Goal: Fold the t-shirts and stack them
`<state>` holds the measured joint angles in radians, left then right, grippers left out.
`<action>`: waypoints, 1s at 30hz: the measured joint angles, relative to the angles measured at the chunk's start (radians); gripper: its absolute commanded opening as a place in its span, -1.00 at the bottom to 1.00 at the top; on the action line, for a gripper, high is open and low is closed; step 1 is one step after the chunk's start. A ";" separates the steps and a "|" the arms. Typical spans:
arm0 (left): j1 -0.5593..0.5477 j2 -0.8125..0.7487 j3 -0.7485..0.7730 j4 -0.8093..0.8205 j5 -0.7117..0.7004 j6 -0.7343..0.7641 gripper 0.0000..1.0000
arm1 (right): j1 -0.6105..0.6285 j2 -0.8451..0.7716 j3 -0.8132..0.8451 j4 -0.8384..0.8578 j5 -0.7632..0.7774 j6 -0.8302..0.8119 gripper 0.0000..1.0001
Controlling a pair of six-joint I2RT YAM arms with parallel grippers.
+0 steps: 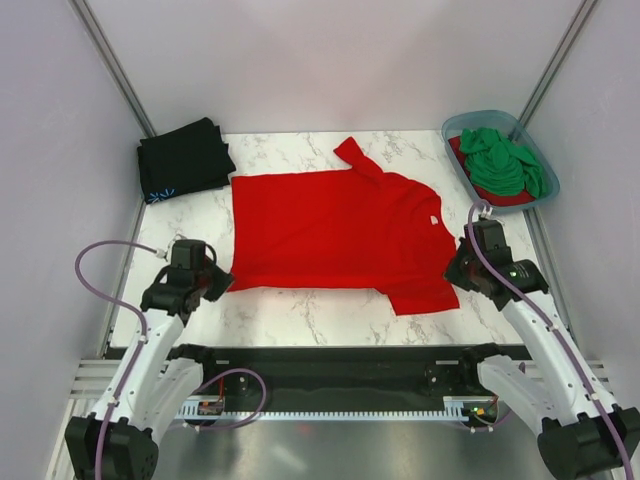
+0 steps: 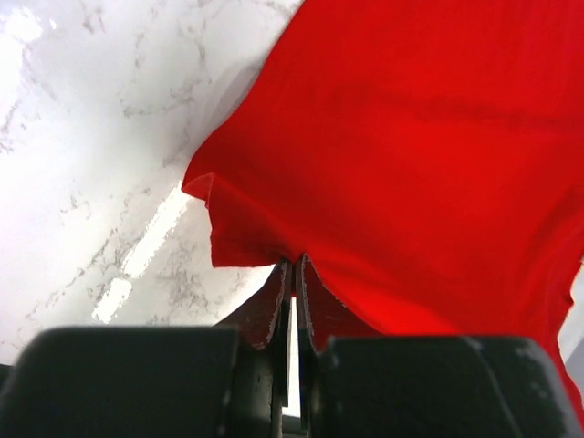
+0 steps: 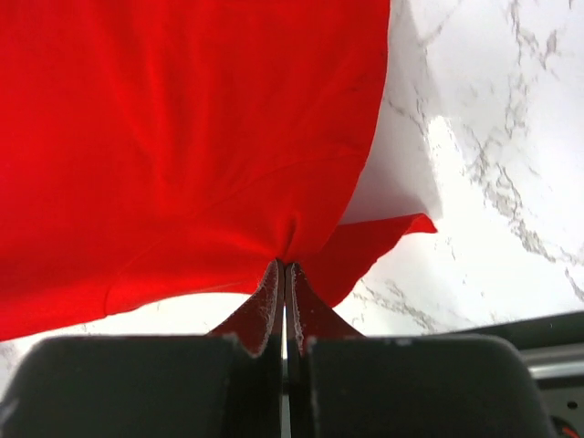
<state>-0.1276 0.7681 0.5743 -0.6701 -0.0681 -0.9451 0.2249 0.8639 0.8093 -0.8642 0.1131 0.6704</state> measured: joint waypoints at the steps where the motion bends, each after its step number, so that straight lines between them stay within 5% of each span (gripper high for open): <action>1: 0.000 -0.010 -0.003 -0.008 0.018 0.000 -0.85 | 0.000 -0.008 -0.002 -0.013 -0.006 0.007 -1.00; 7: 0.002 -0.134 -0.056 -0.071 0.135 -0.006 -0.83 | -0.001 -0.113 -0.023 -0.104 -0.058 0.059 -1.00; 9: 0.002 -0.177 -0.055 -0.098 0.157 -0.009 -0.53 | -0.001 -0.173 -0.019 -0.133 -0.074 0.076 -0.91; 11: 0.002 -0.211 -0.039 -0.133 0.178 -0.011 -0.14 | -0.001 -0.214 -0.009 -0.161 -0.090 0.094 0.13; 12: 0.002 -0.213 -0.022 -0.151 0.186 -0.008 0.24 | -0.001 -0.234 0.002 -0.175 -0.101 0.097 0.69; 13: 0.002 -0.212 0.000 -0.164 0.194 0.001 0.44 | -0.001 -0.243 0.013 -0.185 -0.107 0.101 0.80; 15: 0.002 -0.203 0.052 -0.192 0.205 0.016 0.60 | -0.001 -0.246 0.032 -0.198 -0.106 0.093 0.86; 22: 0.002 -0.143 0.228 -0.246 0.163 0.164 0.58 | -0.002 -0.117 0.115 -0.116 -0.095 0.051 0.82; 26: 0.002 -0.106 0.275 -0.247 0.116 0.268 0.56 | 0.073 0.166 0.232 -0.008 -0.087 0.011 0.84; 30: 0.002 -0.095 0.272 -0.210 0.092 0.329 0.54 | 0.203 0.605 0.542 0.087 -0.024 -0.059 0.84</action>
<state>-0.1257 0.6731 0.8459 -0.8799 0.0235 -0.6159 0.4278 1.4685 1.3514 -0.7769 0.0895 0.6117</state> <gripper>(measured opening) 0.776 0.922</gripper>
